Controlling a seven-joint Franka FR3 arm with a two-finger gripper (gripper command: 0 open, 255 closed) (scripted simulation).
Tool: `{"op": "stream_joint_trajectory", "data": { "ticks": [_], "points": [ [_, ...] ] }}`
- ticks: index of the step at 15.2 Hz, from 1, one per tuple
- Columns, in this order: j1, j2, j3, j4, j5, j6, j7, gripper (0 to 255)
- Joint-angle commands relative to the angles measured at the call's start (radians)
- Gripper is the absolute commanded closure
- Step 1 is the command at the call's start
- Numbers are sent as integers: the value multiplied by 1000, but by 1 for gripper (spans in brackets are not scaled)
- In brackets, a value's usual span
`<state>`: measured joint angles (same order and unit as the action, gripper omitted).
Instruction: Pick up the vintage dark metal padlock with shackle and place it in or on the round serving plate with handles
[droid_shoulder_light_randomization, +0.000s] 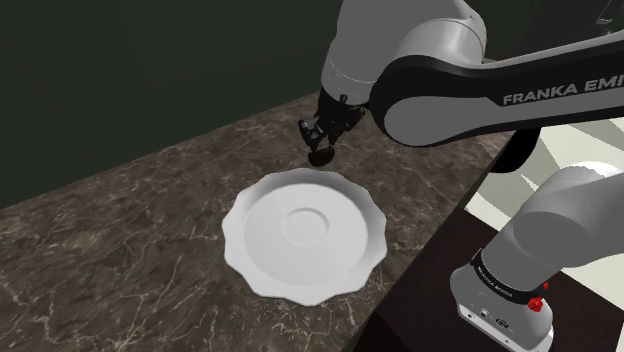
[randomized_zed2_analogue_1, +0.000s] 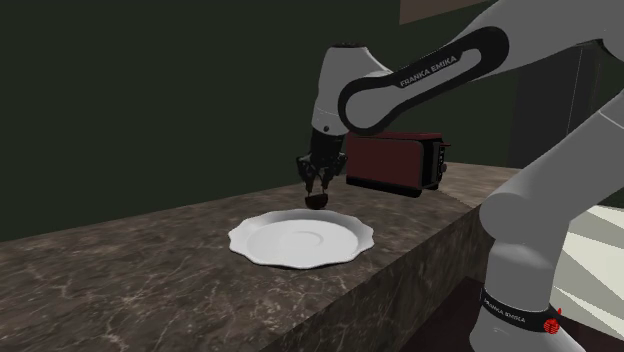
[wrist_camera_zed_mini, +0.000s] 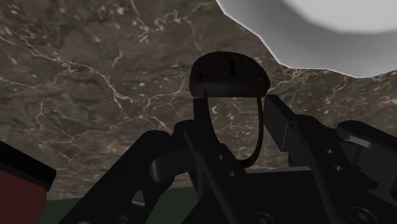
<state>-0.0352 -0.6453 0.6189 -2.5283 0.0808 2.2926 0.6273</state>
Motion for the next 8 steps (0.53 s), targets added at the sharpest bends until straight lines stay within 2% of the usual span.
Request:
{"op": "stream_joint_trajectory", "data": {
  "ticks": [1, 8],
  "points": [
    [2, -8, -9, 21, 0, -29, -6, 255],
    [2, -24, -39, 101, -4, -123, -29, 255]
  ]
}}
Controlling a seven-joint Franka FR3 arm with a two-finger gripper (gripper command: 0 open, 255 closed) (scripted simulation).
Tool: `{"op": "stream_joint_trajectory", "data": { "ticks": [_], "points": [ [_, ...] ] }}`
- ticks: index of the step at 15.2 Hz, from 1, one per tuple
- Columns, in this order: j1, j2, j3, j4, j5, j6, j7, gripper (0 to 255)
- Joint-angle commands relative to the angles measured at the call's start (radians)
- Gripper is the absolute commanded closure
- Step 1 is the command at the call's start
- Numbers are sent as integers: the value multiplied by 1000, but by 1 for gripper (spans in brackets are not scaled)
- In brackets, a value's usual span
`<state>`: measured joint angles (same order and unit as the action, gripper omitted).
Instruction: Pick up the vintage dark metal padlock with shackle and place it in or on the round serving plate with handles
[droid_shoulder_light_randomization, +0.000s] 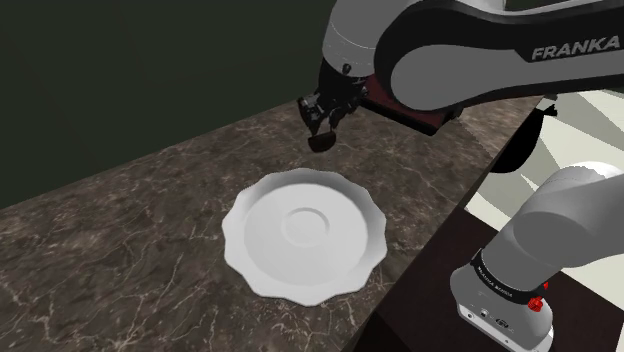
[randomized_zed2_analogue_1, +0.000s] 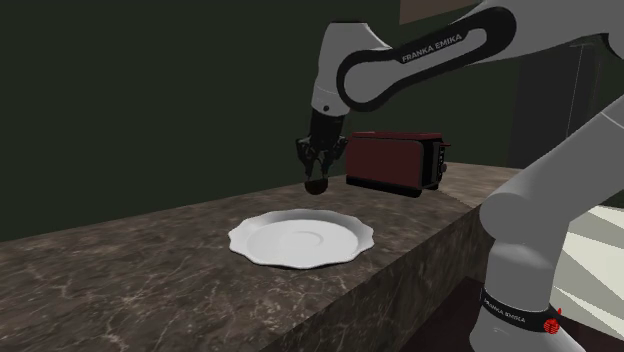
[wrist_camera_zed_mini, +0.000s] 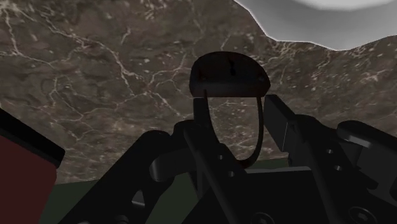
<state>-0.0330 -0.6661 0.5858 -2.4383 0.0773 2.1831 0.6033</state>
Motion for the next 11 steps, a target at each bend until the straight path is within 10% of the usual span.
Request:
{"op": "stream_joint_trajectory", "data": {
  "ticks": [1, 11],
  "points": [
    [0, -4, -9, 23, -2, -27, -7, 255],
    [38, -47, 57, 120, 27, -167, 82, 255]
  ]
}}
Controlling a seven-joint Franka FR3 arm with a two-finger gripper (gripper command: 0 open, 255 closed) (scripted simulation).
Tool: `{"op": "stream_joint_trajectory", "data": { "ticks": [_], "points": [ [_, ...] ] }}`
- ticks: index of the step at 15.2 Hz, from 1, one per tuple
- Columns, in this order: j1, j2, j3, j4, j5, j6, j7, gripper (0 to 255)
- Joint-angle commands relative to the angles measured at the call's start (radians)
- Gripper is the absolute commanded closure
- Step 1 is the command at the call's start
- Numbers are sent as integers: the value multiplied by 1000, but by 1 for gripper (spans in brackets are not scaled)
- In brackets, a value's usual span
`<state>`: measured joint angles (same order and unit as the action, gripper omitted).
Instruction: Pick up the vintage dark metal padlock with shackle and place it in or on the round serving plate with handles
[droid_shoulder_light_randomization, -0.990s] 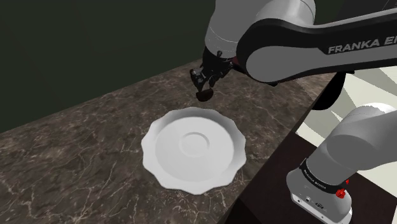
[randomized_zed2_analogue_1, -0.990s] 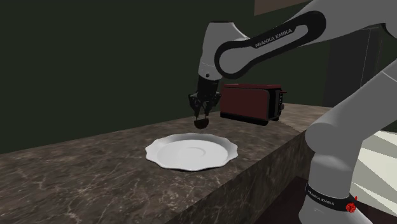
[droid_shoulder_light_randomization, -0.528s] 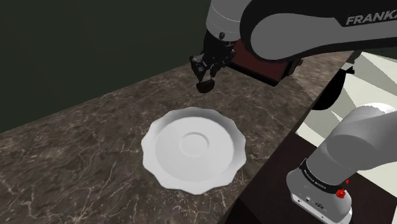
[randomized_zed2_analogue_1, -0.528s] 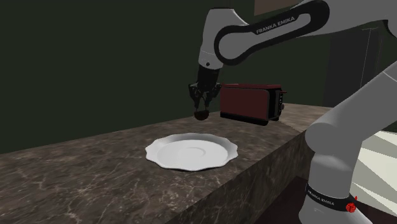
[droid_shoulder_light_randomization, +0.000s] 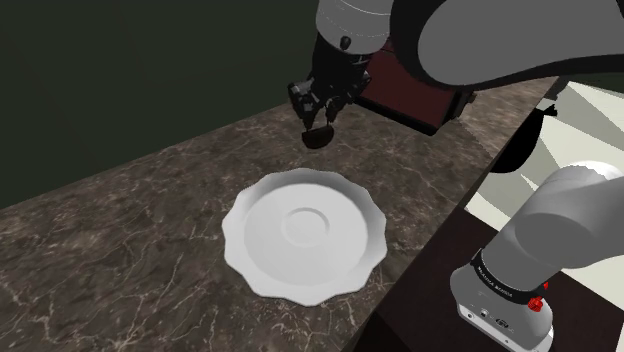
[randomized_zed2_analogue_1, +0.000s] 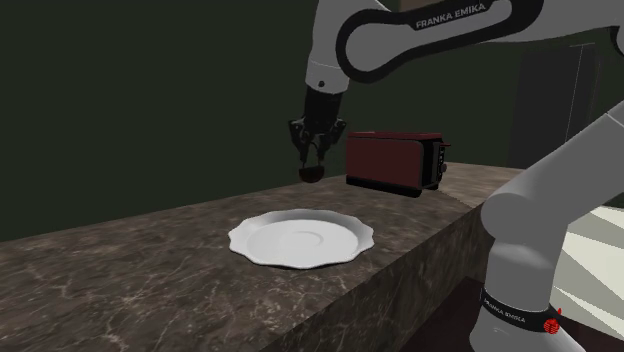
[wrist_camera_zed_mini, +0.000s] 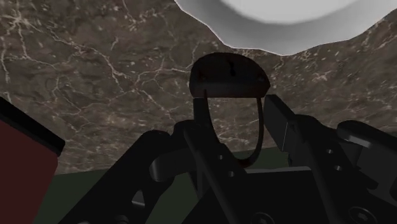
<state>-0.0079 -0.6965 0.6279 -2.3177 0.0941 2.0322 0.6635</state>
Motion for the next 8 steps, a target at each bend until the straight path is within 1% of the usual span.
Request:
{"op": "stream_joint_trajectory", "data": {
  "ticks": [1, 5, 8],
  "points": [
    [20, -21, 33, 11, 16, -32, 42, 255],
    [39, -30, 108, 66, 38, -94, 127, 255],
    [44, -27, 168, 120, 52, -139, 191, 255]
  ]
}}
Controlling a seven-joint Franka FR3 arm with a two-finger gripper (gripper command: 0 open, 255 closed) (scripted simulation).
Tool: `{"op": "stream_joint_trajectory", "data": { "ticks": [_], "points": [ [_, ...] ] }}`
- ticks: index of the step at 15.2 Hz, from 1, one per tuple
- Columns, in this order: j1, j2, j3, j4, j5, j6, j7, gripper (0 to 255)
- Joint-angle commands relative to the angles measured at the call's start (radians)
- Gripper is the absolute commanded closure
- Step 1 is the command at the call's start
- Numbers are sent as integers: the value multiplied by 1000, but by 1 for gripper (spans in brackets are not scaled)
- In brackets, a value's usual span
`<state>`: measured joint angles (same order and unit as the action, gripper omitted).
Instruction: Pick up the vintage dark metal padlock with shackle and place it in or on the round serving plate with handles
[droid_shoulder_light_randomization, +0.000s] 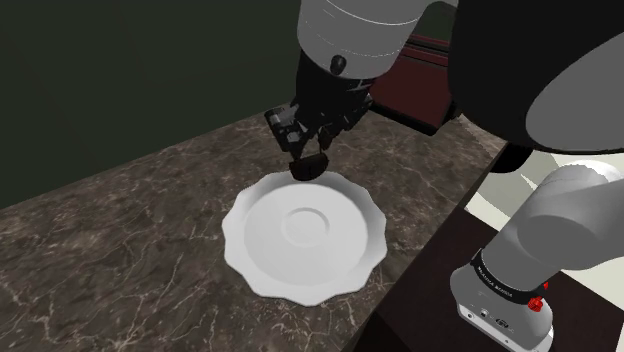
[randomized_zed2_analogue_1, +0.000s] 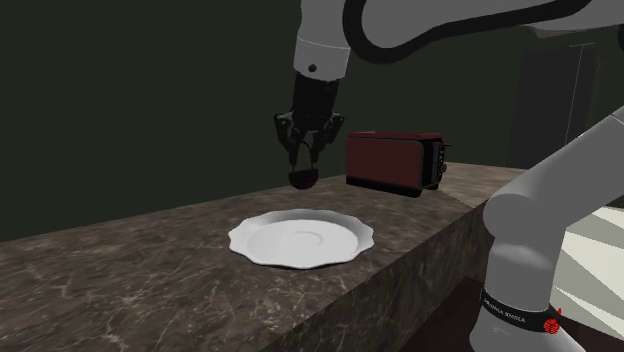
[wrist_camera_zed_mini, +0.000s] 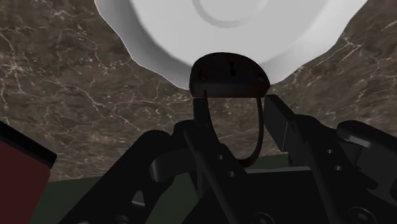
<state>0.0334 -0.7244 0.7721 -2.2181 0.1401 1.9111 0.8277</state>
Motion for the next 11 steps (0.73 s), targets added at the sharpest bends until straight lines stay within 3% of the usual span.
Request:
{"op": "stream_joint_trajectory", "data": {
  "ticks": [1, 11],
  "points": [
    [2, 2, 33, 29, 8, -24, 36, 255],
    [14, -4, 79, -98, 32, 97, 62, 255]
  ]
}}
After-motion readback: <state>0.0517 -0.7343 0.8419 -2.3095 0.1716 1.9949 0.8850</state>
